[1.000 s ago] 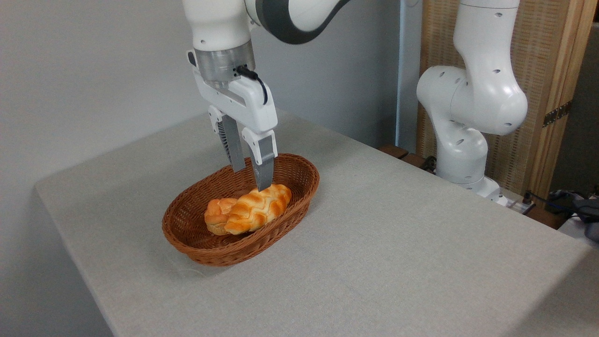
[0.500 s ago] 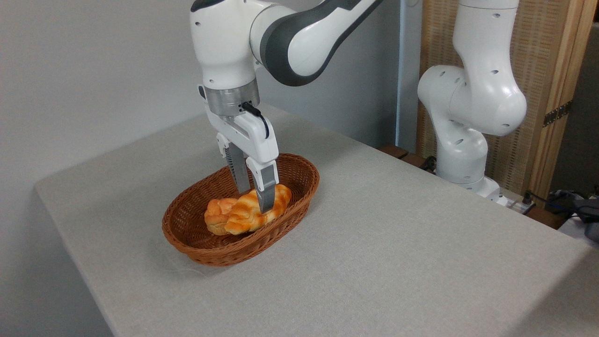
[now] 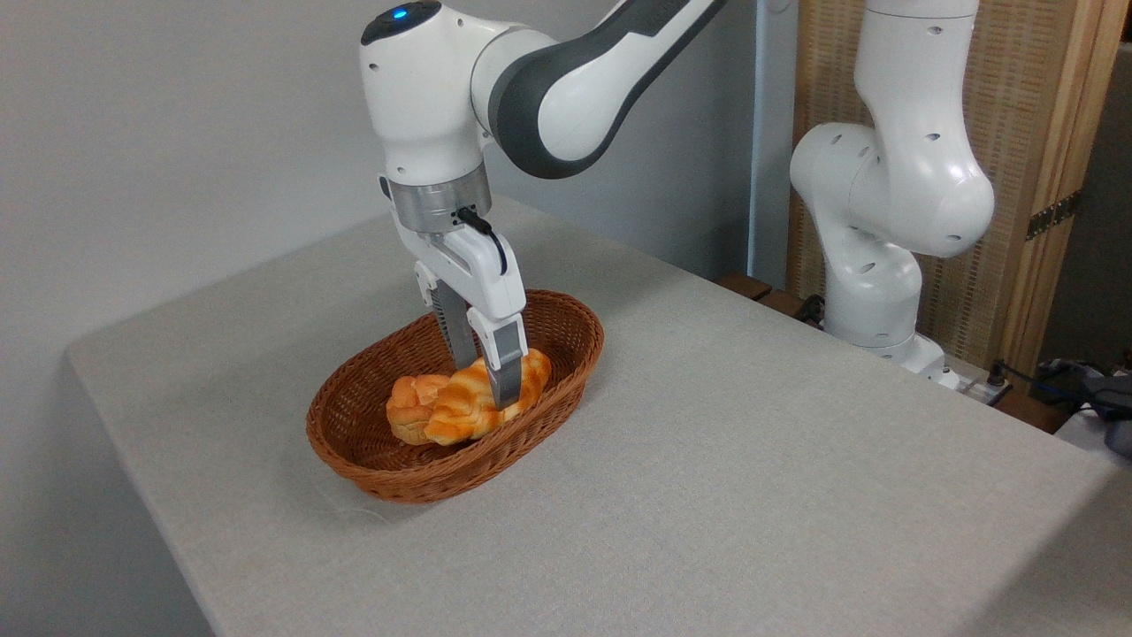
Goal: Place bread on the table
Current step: 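Close the gripper on the braided bread loaf, then lift the braided loaf out of the basket and move it beside the basket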
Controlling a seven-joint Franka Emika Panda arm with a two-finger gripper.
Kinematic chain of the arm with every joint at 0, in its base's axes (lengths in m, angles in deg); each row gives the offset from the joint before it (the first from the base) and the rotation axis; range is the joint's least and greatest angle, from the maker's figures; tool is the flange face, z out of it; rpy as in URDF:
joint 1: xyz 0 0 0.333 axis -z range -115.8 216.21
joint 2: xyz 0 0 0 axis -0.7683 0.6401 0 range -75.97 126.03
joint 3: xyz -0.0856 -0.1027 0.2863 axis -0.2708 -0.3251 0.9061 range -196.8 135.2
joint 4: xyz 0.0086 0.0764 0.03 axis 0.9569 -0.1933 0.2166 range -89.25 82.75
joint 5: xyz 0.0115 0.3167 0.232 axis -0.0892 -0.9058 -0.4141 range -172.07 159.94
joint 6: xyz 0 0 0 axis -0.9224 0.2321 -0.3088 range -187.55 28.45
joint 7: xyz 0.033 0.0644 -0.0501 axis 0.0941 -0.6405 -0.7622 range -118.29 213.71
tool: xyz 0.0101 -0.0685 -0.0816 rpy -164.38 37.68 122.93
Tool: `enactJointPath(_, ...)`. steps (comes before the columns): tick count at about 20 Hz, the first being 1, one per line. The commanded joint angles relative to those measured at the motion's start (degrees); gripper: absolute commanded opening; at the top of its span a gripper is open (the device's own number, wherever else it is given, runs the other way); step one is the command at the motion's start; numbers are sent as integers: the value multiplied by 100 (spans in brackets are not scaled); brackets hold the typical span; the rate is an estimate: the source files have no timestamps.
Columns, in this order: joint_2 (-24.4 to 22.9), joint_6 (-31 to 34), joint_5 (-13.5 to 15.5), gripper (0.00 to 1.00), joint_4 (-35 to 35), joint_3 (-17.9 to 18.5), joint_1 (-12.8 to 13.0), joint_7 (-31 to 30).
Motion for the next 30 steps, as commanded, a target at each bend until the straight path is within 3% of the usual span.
enactJointPath(1,-42,-146,-64,27,-62,55,58,37)
enactJointPath(6,-86,-146,-55,17,-44,116,41,64)
enactJointPath(20,-270,-76,15,18,35,125,32,257)
enactJointPath(24,-323,186,33,21,333,134,14,239)
enactJointPath(30,-438,715,-2,25,712,528,-3,301)
